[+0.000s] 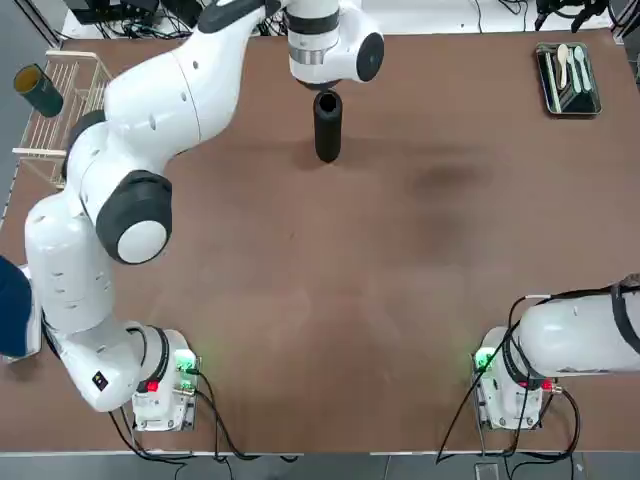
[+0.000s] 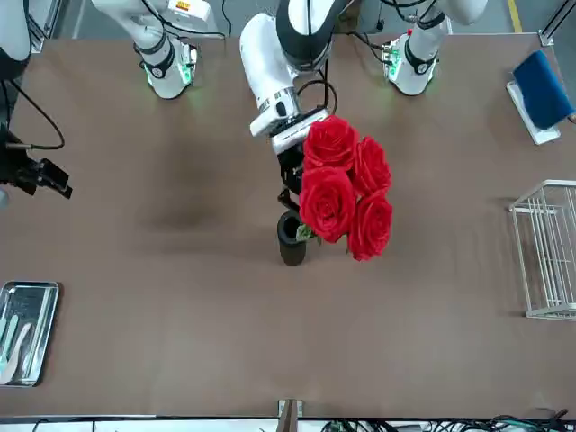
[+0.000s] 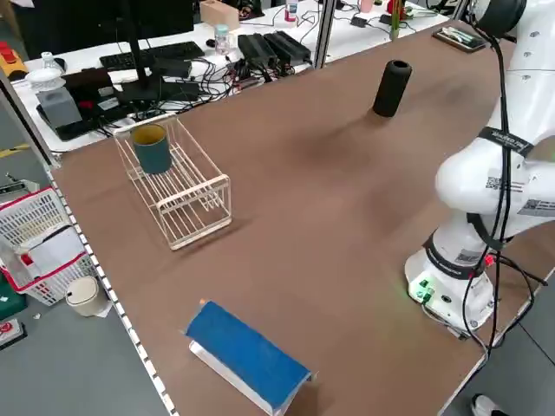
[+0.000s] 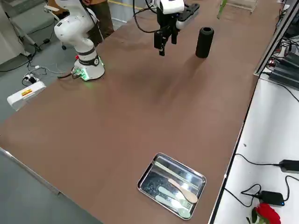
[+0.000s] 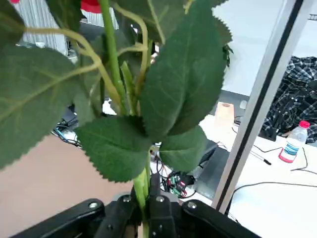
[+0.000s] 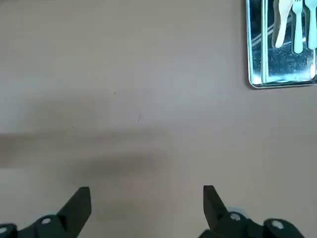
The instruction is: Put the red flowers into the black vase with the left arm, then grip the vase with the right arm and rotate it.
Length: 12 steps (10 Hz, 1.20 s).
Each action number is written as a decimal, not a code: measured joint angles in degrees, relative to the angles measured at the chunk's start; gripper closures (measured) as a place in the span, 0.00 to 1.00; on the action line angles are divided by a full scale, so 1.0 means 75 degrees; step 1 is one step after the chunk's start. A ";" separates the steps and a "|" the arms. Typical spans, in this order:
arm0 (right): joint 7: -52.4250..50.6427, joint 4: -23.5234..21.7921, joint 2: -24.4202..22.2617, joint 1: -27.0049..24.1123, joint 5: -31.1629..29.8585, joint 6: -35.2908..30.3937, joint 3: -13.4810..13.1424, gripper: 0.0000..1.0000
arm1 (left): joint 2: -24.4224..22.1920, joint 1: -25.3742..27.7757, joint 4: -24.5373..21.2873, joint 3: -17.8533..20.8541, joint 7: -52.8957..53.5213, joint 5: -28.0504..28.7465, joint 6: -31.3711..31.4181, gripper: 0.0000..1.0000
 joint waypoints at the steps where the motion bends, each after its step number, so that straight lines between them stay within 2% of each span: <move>1: 0.0002 0.0002 0.0000 0.0001 0.0000 0.0000 0.0026 0.00 | 0.0072 -0.0076 0.0016 0.0000 -0.0006 0.0108 0.0016 0.93; 4: 0.0171 0.0055 -0.0014 0.0002 0.0002 -0.0115 0.0180 0.00 | 0.0268 -0.0216 0.0013 -0.0002 -0.0459 0.0424 0.0015 0.93; 7: 0.0450 0.0334 -0.0099 0.0002 0.0003 -0.0551 0.0411 0.00 | 0.0351 -0.0401 -0.0112 -0.0006 -0.0720 0.0507 -0.0435 0.93; 12: 0.0460 0.0749 -0.0132 0.0001 0.0003 -0.1067 0.0437 0.00 | 0.0324 -0.0564 -0.0680 -0.0015 -0.1172 0.0650 -0.0671 0.93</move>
